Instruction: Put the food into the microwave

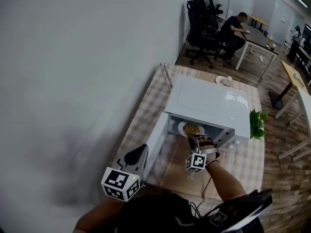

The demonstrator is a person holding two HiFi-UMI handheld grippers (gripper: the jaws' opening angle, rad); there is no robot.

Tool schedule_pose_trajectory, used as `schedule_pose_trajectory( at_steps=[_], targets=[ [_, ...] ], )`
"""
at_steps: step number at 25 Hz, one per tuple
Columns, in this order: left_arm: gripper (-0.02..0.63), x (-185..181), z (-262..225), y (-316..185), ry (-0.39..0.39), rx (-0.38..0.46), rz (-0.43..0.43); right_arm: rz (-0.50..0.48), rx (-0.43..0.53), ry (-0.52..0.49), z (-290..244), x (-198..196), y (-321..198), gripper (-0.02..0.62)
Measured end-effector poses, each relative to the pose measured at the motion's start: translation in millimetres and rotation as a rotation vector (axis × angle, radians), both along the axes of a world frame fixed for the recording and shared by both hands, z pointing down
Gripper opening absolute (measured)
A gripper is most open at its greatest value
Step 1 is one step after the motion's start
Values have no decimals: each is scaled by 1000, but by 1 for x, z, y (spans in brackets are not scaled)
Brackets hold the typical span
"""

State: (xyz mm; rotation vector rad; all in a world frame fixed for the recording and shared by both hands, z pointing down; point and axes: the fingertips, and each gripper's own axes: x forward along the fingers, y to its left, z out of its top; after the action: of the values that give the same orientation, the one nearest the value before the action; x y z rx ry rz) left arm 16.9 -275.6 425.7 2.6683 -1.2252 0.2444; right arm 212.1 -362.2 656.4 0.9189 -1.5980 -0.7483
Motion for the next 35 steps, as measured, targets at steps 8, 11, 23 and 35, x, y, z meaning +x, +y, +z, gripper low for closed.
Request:
schedule_pose_trajectory(
  at_steps=[8, 11, 23, 35],
  targets=[
    [9, -1, 5, -2, -23, -14, -53, 1, -29, 5, 28, 10, -20, 20],
    [9, 2, 7, -2, -17, -24, -58, -2, -21, 13, 32, 12, -25, 20],
    [9, 7, 10, 2, -27, -32, -91, -9, -87, 37, 53, 16, -38, 35],
    [9, 11, 11, 11, -32, -32, -105, 30, -186, 21, 62, 13, -42, 54]
  ],
)
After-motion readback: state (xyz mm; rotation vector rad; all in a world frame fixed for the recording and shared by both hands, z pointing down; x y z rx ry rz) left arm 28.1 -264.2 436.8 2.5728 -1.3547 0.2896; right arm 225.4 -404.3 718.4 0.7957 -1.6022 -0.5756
